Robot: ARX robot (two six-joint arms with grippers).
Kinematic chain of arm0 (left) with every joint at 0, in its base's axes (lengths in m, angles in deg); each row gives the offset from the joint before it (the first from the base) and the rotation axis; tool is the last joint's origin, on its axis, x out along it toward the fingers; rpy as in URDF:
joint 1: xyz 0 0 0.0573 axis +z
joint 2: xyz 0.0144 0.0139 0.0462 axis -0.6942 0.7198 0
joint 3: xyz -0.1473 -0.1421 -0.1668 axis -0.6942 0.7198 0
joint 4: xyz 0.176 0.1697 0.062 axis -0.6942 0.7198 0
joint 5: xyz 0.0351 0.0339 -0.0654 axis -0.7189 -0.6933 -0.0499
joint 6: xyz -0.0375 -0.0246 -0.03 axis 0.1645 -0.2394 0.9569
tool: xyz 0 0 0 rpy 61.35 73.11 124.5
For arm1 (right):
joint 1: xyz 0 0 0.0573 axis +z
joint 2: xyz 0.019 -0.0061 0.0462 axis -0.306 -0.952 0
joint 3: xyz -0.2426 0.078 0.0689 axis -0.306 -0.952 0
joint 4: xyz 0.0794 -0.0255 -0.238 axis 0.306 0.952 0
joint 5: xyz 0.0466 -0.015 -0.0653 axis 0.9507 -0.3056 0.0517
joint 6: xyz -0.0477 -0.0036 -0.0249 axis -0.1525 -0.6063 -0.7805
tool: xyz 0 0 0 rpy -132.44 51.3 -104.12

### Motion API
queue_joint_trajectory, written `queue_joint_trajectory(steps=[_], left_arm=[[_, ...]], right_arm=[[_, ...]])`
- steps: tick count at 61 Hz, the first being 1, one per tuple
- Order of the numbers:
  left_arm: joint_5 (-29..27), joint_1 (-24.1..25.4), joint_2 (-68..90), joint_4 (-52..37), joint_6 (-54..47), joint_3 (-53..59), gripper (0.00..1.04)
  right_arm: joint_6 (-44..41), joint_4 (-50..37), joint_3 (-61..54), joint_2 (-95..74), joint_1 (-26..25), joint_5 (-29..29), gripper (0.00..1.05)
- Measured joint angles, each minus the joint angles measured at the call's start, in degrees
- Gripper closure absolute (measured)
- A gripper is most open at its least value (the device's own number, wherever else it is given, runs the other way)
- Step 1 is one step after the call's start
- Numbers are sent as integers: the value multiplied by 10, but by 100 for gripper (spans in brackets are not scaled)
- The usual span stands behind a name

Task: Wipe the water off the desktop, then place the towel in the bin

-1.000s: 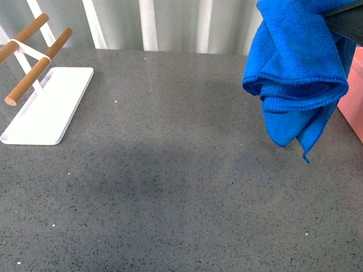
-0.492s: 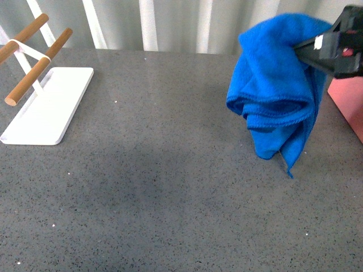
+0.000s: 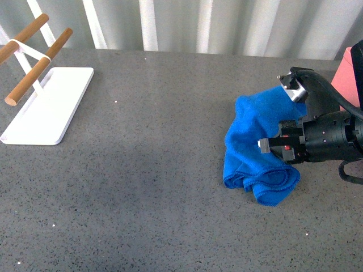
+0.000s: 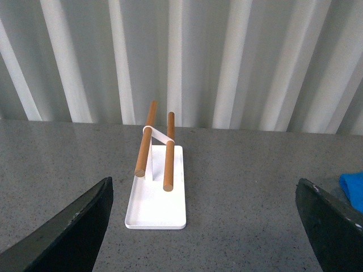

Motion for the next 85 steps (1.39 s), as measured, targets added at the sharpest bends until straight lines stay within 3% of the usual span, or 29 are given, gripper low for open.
queue_joint_trajectory(steps=[24, 55, 70, 85], left_arm=[[0, 0, 0, 0, 0, 0, 7], [0, 0, 0, 0, 0, 0, 7], [0, 0, 0, 0, 0, 0, 7], [0, 0, 0, 0, 0, 0, 7]], right_arm=[[-23, 35, 27, -17, -39, -36, 101], [-49, 108, 233, -125, -52, -135, 101], [-46, 139, 377, -206, -22, -91, 101], [-49, 194, 489, -263, 39, -57, 101]])
